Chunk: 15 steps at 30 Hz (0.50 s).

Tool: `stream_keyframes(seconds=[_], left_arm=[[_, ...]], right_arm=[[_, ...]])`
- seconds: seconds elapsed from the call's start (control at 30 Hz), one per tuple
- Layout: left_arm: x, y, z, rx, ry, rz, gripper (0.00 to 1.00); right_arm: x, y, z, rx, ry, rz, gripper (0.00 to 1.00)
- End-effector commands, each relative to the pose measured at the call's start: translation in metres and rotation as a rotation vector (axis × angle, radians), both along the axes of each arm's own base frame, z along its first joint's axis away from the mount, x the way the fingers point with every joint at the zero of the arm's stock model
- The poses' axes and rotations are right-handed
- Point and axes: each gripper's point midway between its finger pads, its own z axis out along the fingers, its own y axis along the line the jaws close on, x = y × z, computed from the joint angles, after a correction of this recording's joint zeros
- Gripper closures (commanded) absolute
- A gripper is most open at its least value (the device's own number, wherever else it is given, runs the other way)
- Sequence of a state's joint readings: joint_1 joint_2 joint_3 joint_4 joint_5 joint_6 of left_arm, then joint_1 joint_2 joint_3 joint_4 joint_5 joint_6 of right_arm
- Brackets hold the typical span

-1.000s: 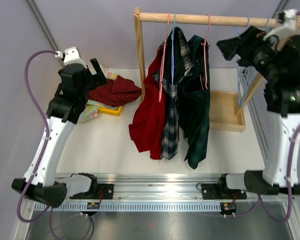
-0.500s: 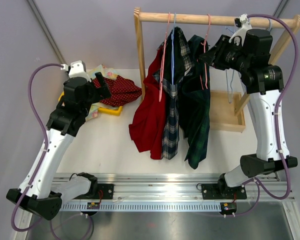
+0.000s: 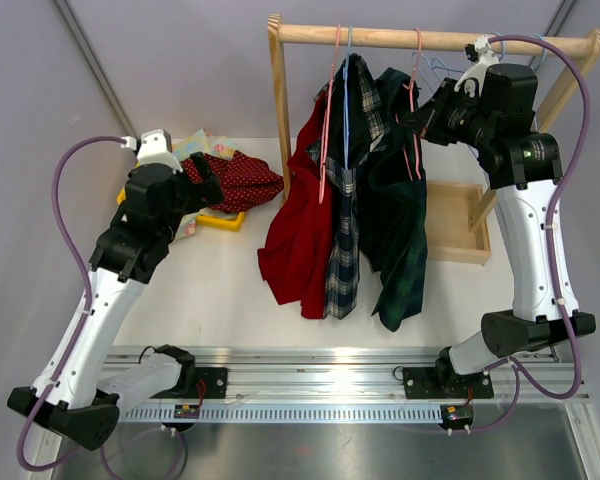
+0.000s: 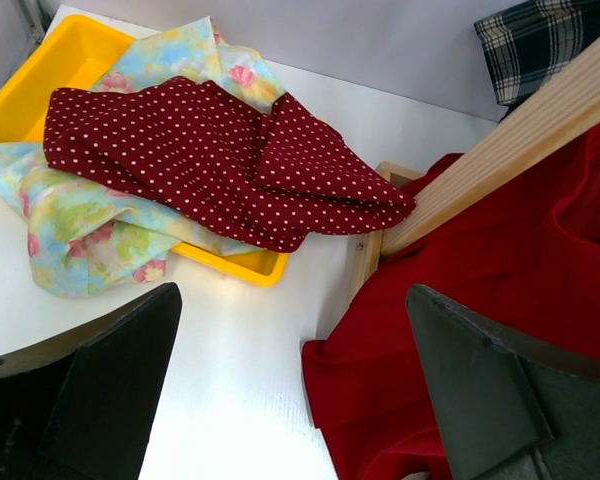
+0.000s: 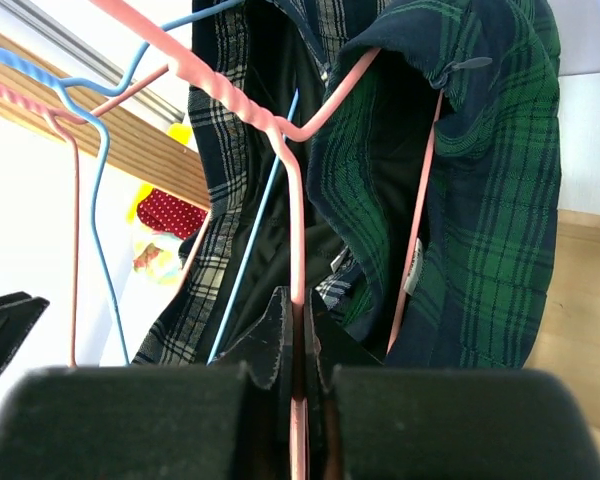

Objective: Remove the skirt from the hanger

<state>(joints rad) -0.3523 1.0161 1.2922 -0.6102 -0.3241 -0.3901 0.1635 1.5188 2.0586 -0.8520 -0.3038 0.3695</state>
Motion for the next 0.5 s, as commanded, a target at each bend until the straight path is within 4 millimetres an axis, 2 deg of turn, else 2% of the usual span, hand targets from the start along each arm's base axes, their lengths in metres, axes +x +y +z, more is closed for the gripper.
stream_keyframes(seconds=[0.0,0.03,0.07,0.1,0.13,0.17,0.2,0.23,0.27,0.3,0.33,0.37,0.4,0.43,0.47], left_arm=[[-0.006,-0.03,0.021,0.006,-0.07,-0.106,0.01],[-0.007,-0.035,0.017,0.048,-0.045,-0.104,0.01],[-0.008,-0.031,0.036,0.079,-0.08,-0.053,0.01],[-0.014,-0.05,0.043,0.118,-0.089,-0.106,0.01],[-0.014,-0.059,0.042,0.158,-0.068,-0.116,0.01],[-0.016,-0.063,0.069,0.152,-0.119,-0.103,0.01],[-0.026,-0.084,0.079,0.174,-0.141,-0.175,0.01],[-0.031,-0.097,0.089,0.176,-0.162,-0.213,0.01],[-0.044,-0.123,0.112,0.177,-0.211,-0.301,0.01],[-0.052,-0.137,0.122,0.18,-0.236,-0.35,0.01],[-0.06,-0.153,0.134,0.177,-0.266,-0.4,0.01],[-0.066,-0.177,0.135,0.199,-0.274,-0.457,0.01],[-0.089,-0.2,0.154,0.189,-0.324,-0.551,0.01],[-0.099,-0.216,0.159,0.187,-0.34,-0.6,0.01],[-0.108,-0.244,0.153,0.198,-0.338,-0.676,0.01]], right_arm=[[-0.001,-0.002,0.012,-0.009,-0.05,-0.017,1.0],[-0.003,-0.004,0.017,-0.009,-0.066,-0.024,1.0],[-0.003,-0.006,0.022,-0.01,-0.079,-0.033,1.0],[-0.007,-0.008,0.035,-0.011,-0.106,-0.043,1.0],[-0.006,-0.009,0.039,-0.017,-0.115,-0.046,1.0],[-0.006,-0.011,0.045,-0.02,-0.126,-0.052,1.0],[-0.012,-0.013,0.062,-0.018,-0.162,-0.063,1.0],[-0.008,-0.014,0.064,-0.021,-0.161,-0.07,1.0],[-0.009,-0.015,0.07,-0.021,-0.174,-0.076,1.0],[-0.014,-0.017,0.082,-0.016,-0.202,-0.08,1.0],[-0.013,-0.018,0.085,-0.016,-0.209,-0.086,1.0],[-0.014,-0.019,0.088,-0.015,-0.216,-0.091,1.0],[-0.015,-0.021,0.092,-0.013,-0.229,-0.102,1.0],[-0.017,-0.021,0.094,-0.01,-0.233,-0.106,1.0],[-0.017,-0.022,0.095,-0.008,-0.237,-0.109,1.0]])
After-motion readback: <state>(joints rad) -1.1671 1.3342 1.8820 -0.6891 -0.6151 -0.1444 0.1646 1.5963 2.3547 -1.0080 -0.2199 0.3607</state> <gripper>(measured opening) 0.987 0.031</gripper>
